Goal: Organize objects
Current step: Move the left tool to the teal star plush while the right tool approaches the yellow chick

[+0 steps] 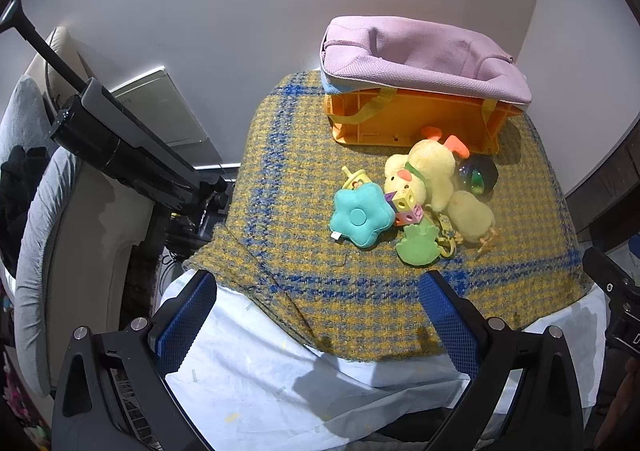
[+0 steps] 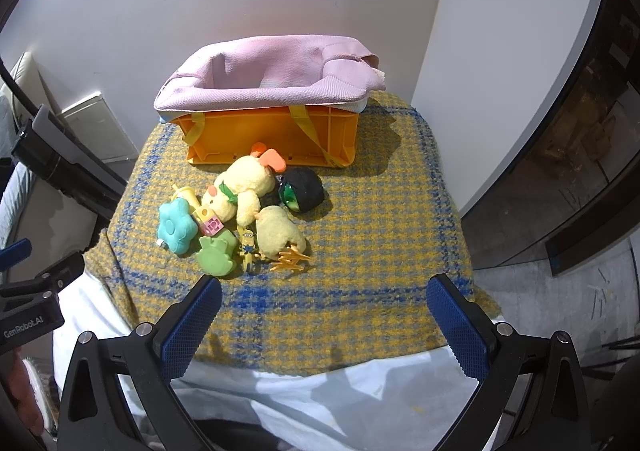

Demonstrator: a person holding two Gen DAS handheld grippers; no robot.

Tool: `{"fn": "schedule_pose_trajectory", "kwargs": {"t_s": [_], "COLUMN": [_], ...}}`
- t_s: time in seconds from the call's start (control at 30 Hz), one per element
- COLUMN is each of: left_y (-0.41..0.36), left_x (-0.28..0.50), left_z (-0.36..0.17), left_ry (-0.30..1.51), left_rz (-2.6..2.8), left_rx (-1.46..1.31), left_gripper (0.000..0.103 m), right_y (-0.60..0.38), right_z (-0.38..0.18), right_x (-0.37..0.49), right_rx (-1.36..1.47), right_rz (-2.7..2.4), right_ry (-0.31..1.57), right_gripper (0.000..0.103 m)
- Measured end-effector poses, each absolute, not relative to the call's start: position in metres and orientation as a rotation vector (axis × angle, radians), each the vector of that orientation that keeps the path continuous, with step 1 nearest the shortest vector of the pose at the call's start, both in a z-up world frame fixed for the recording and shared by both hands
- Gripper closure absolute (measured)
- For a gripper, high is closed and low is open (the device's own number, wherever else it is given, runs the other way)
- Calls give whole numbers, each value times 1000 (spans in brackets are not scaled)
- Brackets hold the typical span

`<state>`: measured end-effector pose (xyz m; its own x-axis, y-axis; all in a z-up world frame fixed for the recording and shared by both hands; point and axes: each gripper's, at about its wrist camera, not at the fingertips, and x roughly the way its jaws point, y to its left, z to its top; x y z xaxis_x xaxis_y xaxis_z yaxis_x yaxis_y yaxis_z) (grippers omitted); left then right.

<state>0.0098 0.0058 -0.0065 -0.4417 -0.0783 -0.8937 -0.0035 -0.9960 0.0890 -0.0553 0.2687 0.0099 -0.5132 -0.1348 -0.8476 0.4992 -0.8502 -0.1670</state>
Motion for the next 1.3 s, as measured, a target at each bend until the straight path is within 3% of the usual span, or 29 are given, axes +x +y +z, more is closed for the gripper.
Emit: {"fn": "schedule_pose_trajectory", "kwargs": {"t_s": [0.6,1.3], "left_y": [9,10], "left_x": [-6,-40], "left_z": [-27,-94], "left_ry": [-85,-66], "left_rz": [-2665,-2677], "left_rx": [1603,1558], "left_gripper": [0,0], "right_y": [268,252], "right_z": [-10,-68], "right_x": [-72,-98], "right_rx": [1254,1244], "right_rz": [-2432,-2419], "right_ry": [508,491], "right_gripper": [1,1]}}
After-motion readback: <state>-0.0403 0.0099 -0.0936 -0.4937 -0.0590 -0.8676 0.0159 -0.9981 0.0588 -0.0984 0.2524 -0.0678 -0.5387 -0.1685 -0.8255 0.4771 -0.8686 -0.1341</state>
